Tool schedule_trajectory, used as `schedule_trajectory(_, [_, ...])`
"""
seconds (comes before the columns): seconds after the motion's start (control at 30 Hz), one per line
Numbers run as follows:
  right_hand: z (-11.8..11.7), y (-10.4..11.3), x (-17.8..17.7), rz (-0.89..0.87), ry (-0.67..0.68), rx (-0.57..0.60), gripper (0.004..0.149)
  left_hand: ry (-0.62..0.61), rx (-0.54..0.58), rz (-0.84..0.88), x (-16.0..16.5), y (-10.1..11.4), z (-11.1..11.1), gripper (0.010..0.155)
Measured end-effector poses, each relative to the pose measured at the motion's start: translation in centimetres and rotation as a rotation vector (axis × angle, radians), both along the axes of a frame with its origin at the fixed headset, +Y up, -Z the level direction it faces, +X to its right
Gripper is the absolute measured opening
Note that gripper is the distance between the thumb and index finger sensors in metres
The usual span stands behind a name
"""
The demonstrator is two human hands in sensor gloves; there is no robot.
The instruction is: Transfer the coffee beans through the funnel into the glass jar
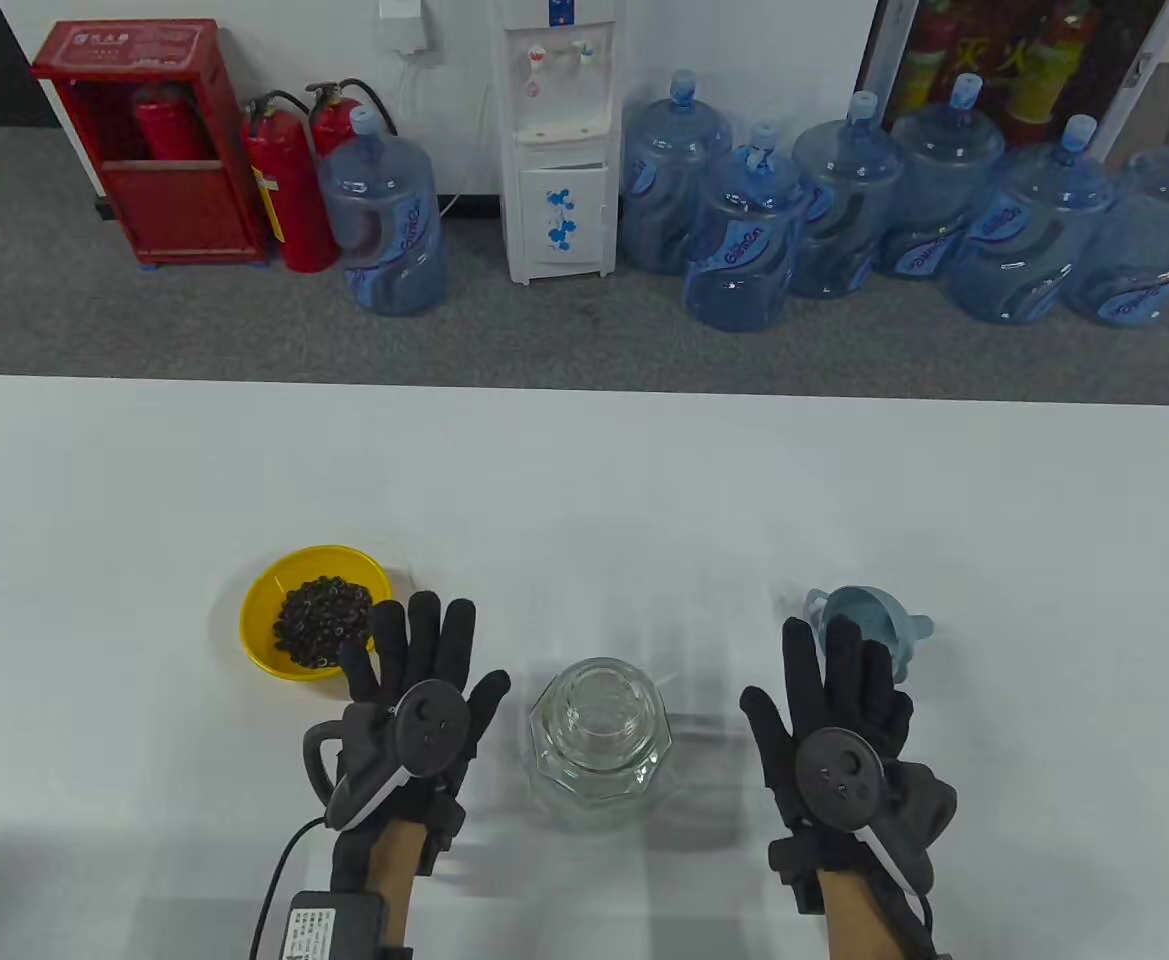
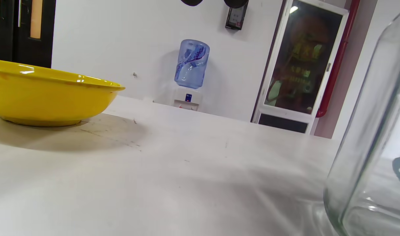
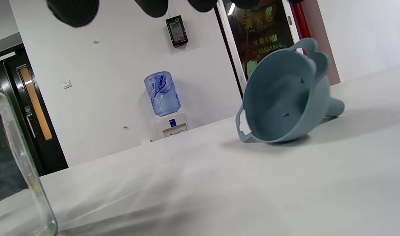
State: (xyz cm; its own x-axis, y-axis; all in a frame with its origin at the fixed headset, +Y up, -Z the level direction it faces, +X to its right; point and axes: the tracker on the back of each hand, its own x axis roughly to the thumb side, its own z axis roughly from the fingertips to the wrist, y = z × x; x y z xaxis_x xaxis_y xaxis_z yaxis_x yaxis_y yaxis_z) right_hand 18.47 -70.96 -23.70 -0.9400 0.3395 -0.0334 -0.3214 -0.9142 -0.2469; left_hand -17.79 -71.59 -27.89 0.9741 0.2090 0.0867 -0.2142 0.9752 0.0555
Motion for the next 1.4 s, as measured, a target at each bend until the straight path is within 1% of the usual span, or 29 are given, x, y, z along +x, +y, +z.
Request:
schedule_trajectory(0.1, [0.0,-0.1,0.0,-0.005,0.000,-0.003,0.071,0.000,-0.035,0.001,0.1,-0.3,-0.1,0.072])
schedule_trajectory(0.37, [0.0,-0.1,0.1,-0.008,0.000,-0.013,0.071,0.002,-0.029,-0.008,0.0,-0.2,-0.2,0.072])
schedule_trajectory(0.57, [-0.3,-0.3,0.5,-0.027,-0.001,-0.038,0.072,0.010,-0.062,-0.011,-0.2,-0.5,-0.4,0.072])
schedule_trajectory(0.87, [-0.2,-0.1,1.5,-0.074,-0.021,-0.019,0.071,0.019,-0.069,-0.026,-0.1,-0.5,-0.3,0.072])
schedule_trajectory(1.03, [-0.6,-0.5,1.4,-0.061,-0.021,-0.054,0.071,0.015,-0.076,-0.008,-0.1,-0.4,-0.3,0.072])
schedule_trajectory(1.13, [-0.7,-0.7,1.2,-0.050,-0.017,-0.073,0.072,-0.002,-0.065,0.018,-0.1,0.5,0.0,0.073])
schedule_trajectory(1.2, [-0.8,-0.7,1.2,-0.049,-0.015,-0.076,0.072,-0.022,-0.022,0.060,0.1,1.7,0.4,0.073])
schedule_trajectory(1.27, [-0.8,-0.7,1.2,-0.053,-0.014,-0.079,0.072,-0.066,0.048,0.109,0.8,3.4,1.1,0.074])
schedule_trajectory(1.33, [-0.8,-0.8,1.2,-0.062,-0.012,-0.078,0.071,-0.168,0.096,0.136,2.1,5.0,1.8,0.076])
schedule_trajectory(1.37, [-0.8,-0.8,1.2,-0.063,-0.011,-0.078,0.071,-0.220,0.095,0.133,2.6,5.5,2.0,0.077])
schedule_trajectory(1.4, [-0.8,-0.8,1.2,-0.065,-0.010,-0.079,0.071,-0.293,0.071,0.118,3.6,6.2,2.3,0.079])
